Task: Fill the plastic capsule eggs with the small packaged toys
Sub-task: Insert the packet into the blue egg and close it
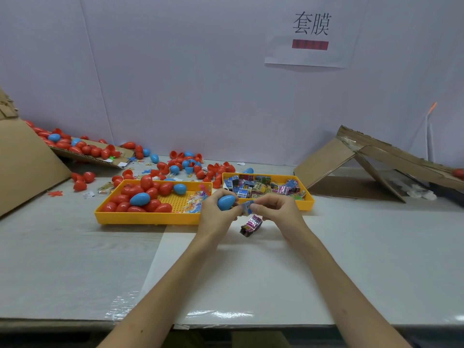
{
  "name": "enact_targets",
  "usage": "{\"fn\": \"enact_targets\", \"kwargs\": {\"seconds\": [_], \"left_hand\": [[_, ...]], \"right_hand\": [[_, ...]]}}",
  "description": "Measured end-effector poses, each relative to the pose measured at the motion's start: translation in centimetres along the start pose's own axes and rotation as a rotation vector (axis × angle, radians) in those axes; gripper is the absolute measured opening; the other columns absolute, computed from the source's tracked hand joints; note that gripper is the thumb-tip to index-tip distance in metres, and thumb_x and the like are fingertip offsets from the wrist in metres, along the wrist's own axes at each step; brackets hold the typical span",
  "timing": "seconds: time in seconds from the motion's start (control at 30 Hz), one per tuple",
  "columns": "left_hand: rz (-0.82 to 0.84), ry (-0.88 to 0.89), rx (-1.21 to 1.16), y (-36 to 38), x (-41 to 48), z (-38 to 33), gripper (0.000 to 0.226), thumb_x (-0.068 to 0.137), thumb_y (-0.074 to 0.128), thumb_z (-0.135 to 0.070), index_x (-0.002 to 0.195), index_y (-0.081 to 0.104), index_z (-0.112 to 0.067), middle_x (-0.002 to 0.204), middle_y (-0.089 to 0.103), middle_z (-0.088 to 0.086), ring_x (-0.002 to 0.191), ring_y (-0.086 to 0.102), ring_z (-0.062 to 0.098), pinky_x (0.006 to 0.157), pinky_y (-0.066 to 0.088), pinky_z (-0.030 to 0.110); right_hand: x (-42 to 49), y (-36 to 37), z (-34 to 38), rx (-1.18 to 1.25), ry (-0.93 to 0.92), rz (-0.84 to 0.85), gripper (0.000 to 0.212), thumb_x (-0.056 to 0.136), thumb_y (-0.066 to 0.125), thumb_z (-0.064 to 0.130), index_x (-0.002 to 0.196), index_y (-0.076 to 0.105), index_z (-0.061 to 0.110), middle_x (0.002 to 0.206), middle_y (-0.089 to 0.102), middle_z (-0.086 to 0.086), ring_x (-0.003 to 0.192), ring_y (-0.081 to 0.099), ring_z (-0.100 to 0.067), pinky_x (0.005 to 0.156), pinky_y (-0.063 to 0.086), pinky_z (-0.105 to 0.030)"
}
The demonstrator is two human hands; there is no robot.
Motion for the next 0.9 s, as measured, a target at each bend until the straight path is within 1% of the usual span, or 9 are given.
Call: {"fn": "enact_targets", "kwargs": {"seconds": [0.07, 0.2, 0.33, 0.43, 0.53, 0.6, 0.67, 0.77, 0.9], "left_hand": [[-0.021, 0.009, 0.020, -0.2, 0.0, -0.1, 0.020, 0.084, 0.078, -0.006, 0.093, 0.063, -0.016, 0.089, 0.063, 0.005, 0.082, 0.065, 0.022, 0.071, 0.061, 0.034], [-0.018, 0.041, 0.073, 0.1, -0.2, -0.6, 0.021, 0.084, 0.078, -0.006, 0.092, 0.062, -0.016, 0.092, 0.063, 0.008, 0.085, 0.065, 0.027, 0.076, 0.061, 0.039], [-0.003, 0.058, 0.089, 0.4, -0.3, -0.9, 0.019, 0.086, 0.077, -0.005, 0.092, 0.062, -0.015, 0.095, 0.063, 0.010, 0.086, 0.066, 0.029, 0.076, 0.062, 0.038], [0.000, 0.046, 0.074, 0.4, -0.3, -0.8, 0.019, 0.086, 0.076, -0.004, 0.092, 0.062, -0.015, 0.096, 0.063, 0.012, 0.081, 0.064, 0.025, 0.074, 0.060, 0.036], [-0.017, 0.036, 0.067, 0.1, -0.3, -0.7, 0.019, 0.085, 0.075, -0.002, 0.093, 0.062, -0.014, 0.094, 0.063, 0.009, 0.080, 0.063, 0.022, 0.075, 0.060, 0.037], [-0.020, 0.034, 0.065, 0.1, -0.3, -0.6, 0.020, 0.084, 0.075, -0.001, 0.095, 0.063, -0.012, 0.092, 0.062, 0.006, 0.079, 0.062, 0.021, 0.075, 0.060, 0.037], [-0.015, 0.029, 0.069, 0.1, -0.3, -0.6, 0.020, 0.083, 0.075, 0.001, 0.095, 0.064, -0.011, 0.090, 0.061, 0.005, 0.077, 0.061, 0.020, 0.074, 0.059, 0.037], [-0.019, 0.025, 0.068, 0.1, -0.3, -0.5, 0.022, 0.082, 0.074, 0.004, 0.094, 0.064, -0.011, 0.089, 0.061, 0.003, 0.078, 0.061, 0.020, 0.074, 0.059, 0.037], [-0.044, 0.037, 0.071, -0.1, -0.3, -0.6, 0.021, 0.083, 0.073, 0.003, 0.092, 0.064, -0.014, 0.090, 0.061, 0.002, 0.080, 0.063, 0.022, 0.073, 0.059, 0.036]], "right_hand": [[0.0, 0.2, -0.2, 0.009, 0.016, 0.013, 0.019, 0.085, 0.078, 0.013, 0.077, 0.080, 0.030, 0.080, 0.075, 0.001, 0.074, 0.068, -0.008, 0.064, 0.053, -0.020], [0.1, 0.3, -0.4, 0.117, 0.043, 0.017, 0.017, 0.086, 0.075, 0.008, 0.078, 0.080, 0.022, 0.084, 0.074, -0.005, 0.077, 0.066, -0.015, 0.067, 0.054, -0.024], [0.1, 0.6, -0.6, 0.190, 0.069, 0.043, 0.023, 0.089, 0.071, 0.003, 0.076, 0.080, 0.019, 0.081, 0.072, -0.006, 0.074, 0.063, -0.014, 0.066, 0.052, -0.023], [0.1, 0.6, -0.8, 0.217, 0.099, 0.045, 0.018, 0.088, 0.071, 0.005, 0.078, 0.079, 0.016, 0.078, 0.068, -0.005, 0.071, 0.059, -0.015, 0.068, 0.052, -0.026], [0.0, 1.0, -1.1, 0.213, 0.134, 0.086, 0.017, 0.088, 0.071, 0.008, 0.078, 0.079, 0.018, 0.074, 0.066, -0.002, 0.067, 0.058, -0.013, 0.067, 0.053, -0.025], [-0.1, 1.4, -1.4, 0.221, 0.158, 0.115, 0.013, 0.089, 0.071, 0.007, 0.082, 0.078, 0.016, 0.073, 0.066, -0.002, 0.063, 0.055, -0.012, 0.063, 0.050, -0.023], [0.0, 1.3, -1.7, 0.227, 0.181, 0.104, 0.009, 0.089, 0.070, 0.005, 0.090, 0.077, 0.012, 0.075, 0.068, -0.002, 0.062, 0.055, -0.011, 0.062, 0.049, -0.022], [0.1, 1.1, -2.2, 0.237, 0.210, 0.081, 0.013, 0.091, 0.068, 0.004, 0.098, 0.077, 0.009, 0.083, 0.071, -0.005, 0.064, 0.057, -0.011, 0.062, 0.050, -0.021], [0.2, 1.3, -2.2, 0.247, 0.206, 0.094, 0.018, 0.093, 0.065, 0.002, 0.088, 0.078, 0.012, 0.075, 0.071, -0.002, 0.062, 0.058, -0.015, 0.060, 0.052, -0.023]]}}
Point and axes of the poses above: each hand's wrist, its own x-axis towards the middle knuckle, its own y-axis out of the palm, z = x × y, the point moved 10 cm from there along x, towards the middle knuckle
